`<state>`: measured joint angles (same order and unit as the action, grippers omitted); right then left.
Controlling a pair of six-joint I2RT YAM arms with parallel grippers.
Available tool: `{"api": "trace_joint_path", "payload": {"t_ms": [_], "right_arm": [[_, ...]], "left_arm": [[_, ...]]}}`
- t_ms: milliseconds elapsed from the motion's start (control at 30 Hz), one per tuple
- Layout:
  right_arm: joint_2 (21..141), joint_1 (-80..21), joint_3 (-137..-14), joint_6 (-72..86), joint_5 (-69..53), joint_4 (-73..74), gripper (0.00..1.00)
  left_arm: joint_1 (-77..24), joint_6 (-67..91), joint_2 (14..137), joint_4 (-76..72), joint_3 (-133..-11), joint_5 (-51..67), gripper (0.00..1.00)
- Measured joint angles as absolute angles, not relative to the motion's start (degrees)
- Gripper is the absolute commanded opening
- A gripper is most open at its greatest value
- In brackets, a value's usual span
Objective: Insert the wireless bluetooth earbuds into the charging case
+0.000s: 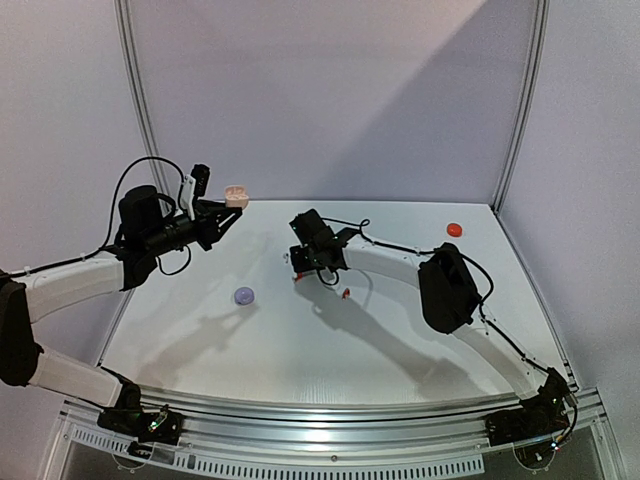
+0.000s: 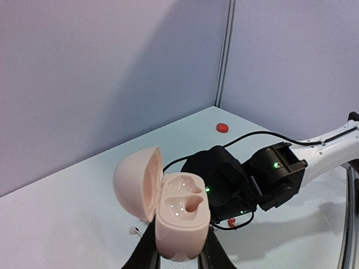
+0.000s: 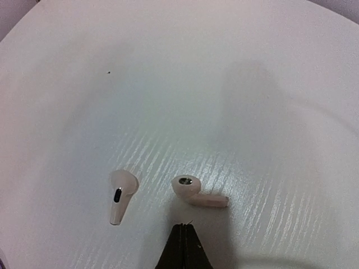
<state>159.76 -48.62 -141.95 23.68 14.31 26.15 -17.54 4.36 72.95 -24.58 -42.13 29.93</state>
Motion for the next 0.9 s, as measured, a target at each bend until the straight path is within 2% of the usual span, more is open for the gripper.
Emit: {"api": "trace_joint_path", "payload": {"t_ms": [333, 367, 500, 633, 700, 900], "right_arm": [[154.5, -48.1, -131.1, 22.7, 10.6, 19.5, 0.01], [153.9, -47.9, -130.2, 22.6, 10.2, 19.2, 0.04], [152.4, -47.2, -128.1, 21.8, 8.6, 18.8, 0.27], [152.3, -46.2, -128.8, 22.3, 7.7, 18.0, 0.40], [152.4, -45.8, -130.5, 22.9, 7.0, 17.9, 0.44], [153.8, -44.9, -136.2, 28.5, 5.3, 11.8, 0.44]], "left_arm": [[-17.4, 4.3, 72.9, -24.6, -42.1, 29.9, 0.00], [-17.4, 4.3, 72.9, -24.6, -42.1, 29.9, 0.00], [-17.4, 4.3, 72.9, -24.6, -42.1, 29.9, 0.00], [-17.4, 4.3, 72.9, -24.6, -42.1, 29.9, 0.00], [-17.4, 4.3, 72.9, -24.6, -42.1, 29.9, 0.00], [-17.2, 4.3, 72.9, -24.6, -42.1, 29.7, 0.00]]}}
